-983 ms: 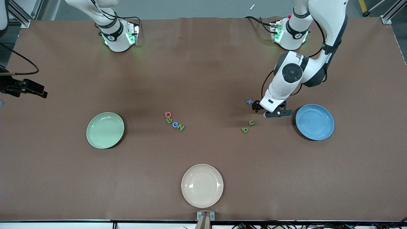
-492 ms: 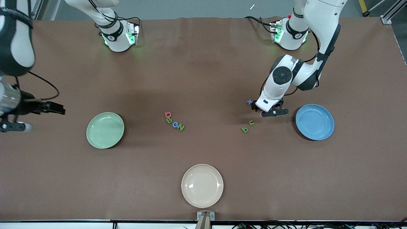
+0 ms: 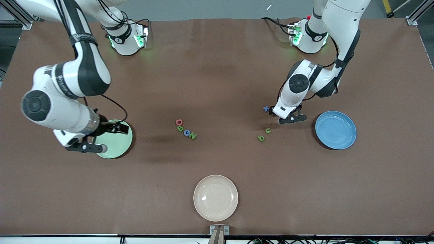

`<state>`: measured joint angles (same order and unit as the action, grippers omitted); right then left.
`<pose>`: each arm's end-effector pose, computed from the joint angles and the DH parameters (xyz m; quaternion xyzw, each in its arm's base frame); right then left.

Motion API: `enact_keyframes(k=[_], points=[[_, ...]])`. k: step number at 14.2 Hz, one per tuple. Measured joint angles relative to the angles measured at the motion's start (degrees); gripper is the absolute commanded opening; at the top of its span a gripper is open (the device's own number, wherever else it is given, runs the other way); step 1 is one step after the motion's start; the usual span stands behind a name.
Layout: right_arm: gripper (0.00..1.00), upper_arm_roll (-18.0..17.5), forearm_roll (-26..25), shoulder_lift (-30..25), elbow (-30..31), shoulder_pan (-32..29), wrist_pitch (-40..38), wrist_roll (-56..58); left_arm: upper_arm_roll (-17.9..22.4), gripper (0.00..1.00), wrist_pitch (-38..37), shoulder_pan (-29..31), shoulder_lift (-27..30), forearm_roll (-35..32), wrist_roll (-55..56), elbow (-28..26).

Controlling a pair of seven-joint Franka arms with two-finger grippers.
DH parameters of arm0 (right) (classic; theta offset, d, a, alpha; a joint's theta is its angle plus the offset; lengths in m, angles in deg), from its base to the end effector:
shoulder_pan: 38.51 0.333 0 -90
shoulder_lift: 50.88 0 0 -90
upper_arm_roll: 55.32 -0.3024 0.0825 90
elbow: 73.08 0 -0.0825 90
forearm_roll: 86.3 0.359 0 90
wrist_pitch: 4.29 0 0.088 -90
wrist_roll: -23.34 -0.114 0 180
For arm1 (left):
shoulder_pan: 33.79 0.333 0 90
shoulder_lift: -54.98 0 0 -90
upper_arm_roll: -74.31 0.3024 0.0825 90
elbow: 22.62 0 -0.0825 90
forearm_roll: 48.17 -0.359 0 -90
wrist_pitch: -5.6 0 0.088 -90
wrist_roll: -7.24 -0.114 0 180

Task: Sort upper and lower case letters into plates
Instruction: 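Reach the left gripper to the blue m while the right gripper reaches letters, then grasp the blue m with the left gripper while the right gripper lowers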

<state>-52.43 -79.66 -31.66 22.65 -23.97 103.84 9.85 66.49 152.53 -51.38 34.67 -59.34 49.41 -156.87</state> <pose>0.5967 0.1353 0.3917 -0.9966 0.0363 0.0676 0.0316 0.4343 -0.2125 0.1762 -0.9957 -0.0636 0.0389 0.0548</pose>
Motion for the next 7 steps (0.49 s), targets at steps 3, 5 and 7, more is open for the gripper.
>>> enact_keyframes(k=[3,5,7], points=[[1.0,0.0,0.8,0.0,7.3,4.6,8.4,-5.2,0.0,0.74,-0.8,0.0,0.0,0.0,1.4,-0.1],[1.0,-0.1,0.8,0.0,12.2,8.3,15.0,-8.1,-0.1,0.66,-0.8,0.0,0.0,0.0,1.5,-0.1],[1.0,0.0,0.8,0.1,16.9,11.3,22.0,-10.0,-0.2,0.58,-0.6,-0.1,0.0,0.0,1.6,-0.1]])
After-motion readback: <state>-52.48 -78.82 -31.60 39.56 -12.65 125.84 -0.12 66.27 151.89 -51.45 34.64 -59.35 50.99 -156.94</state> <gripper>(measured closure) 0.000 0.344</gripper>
